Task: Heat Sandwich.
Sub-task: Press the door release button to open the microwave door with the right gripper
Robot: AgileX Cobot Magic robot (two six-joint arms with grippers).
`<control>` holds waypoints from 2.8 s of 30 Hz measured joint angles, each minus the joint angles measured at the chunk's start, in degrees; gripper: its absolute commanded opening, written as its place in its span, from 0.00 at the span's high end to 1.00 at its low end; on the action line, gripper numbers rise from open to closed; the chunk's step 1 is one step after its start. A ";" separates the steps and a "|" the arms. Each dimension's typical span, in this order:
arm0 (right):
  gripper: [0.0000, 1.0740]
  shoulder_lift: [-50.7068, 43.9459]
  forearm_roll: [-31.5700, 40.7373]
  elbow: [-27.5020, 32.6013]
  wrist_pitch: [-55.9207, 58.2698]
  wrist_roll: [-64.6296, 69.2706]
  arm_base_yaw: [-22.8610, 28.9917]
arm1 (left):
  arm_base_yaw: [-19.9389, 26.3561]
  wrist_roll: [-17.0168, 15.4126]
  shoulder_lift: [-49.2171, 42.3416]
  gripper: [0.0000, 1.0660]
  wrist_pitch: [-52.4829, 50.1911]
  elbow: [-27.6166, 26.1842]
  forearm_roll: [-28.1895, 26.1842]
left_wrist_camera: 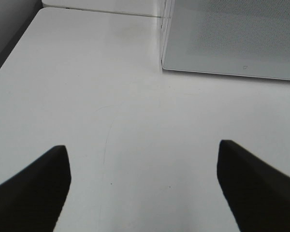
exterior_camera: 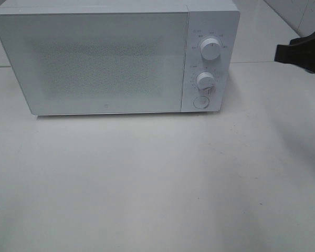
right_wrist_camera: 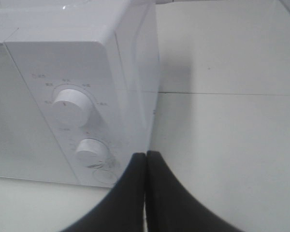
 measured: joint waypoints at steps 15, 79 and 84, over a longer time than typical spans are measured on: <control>1.00 18.79 3.55 4.53 -28.59 29.51 12.78 | 0.00 0.00 0.00 0.28 0.00 0.00 0.00; 1.00 55.12 42.63 -23.61 -30.19 64.80 19.48 | 0.00 0.00 -0.06 0.28 0.00 0.00 -0.06; 1.00 55.29 42.86 -23.72 -30.48 65.78 19.48 | 0.00 0.00 -0.06 0.28 0.00 0.00 -0.06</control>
